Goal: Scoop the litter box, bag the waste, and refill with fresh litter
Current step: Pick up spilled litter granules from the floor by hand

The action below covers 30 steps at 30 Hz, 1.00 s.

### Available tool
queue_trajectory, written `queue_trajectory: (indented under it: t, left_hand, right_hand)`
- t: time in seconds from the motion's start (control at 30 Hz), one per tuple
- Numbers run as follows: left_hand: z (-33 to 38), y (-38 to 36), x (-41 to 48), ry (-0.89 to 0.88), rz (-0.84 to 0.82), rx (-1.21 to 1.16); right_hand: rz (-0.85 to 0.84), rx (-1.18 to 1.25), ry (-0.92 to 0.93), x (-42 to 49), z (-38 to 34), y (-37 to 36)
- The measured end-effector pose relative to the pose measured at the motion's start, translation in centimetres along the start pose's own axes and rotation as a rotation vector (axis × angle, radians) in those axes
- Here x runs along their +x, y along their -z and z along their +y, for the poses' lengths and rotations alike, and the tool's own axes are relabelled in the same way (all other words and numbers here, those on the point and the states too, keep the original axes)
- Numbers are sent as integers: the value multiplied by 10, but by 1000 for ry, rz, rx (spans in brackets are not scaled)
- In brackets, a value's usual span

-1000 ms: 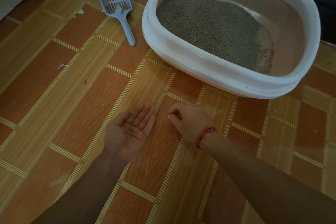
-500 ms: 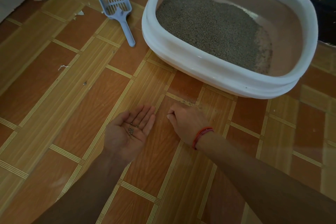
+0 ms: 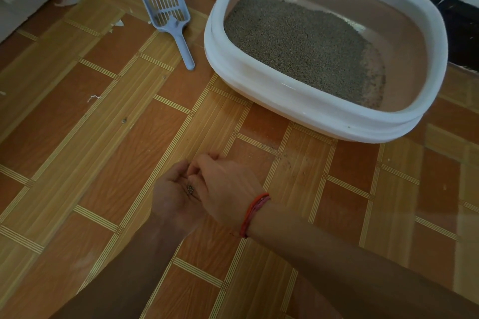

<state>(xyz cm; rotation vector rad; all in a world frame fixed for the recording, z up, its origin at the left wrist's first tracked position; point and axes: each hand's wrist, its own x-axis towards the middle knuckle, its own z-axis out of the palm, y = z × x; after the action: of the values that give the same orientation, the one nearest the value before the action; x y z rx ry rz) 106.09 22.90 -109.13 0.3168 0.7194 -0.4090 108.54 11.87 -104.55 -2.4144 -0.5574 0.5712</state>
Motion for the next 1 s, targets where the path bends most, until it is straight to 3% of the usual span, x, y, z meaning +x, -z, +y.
queue_trajectory:
  t: [0.23,0.43,0.6,1.0]
  left_hand:
    - [5,-3,0,-62,21,-23]
    - [15,0,0,-181,112,-55]
    - [18,0,-4,-178,123,-68]
    - [20,3,-6,-171,140,-74]
  right_hand:
    - [62,53,4,-3,10,6]
    - [186,-48,-181,3,56,14]
    - [157,-115,-245,13,70,8]
    - [104,-197,-208,30,63,0]
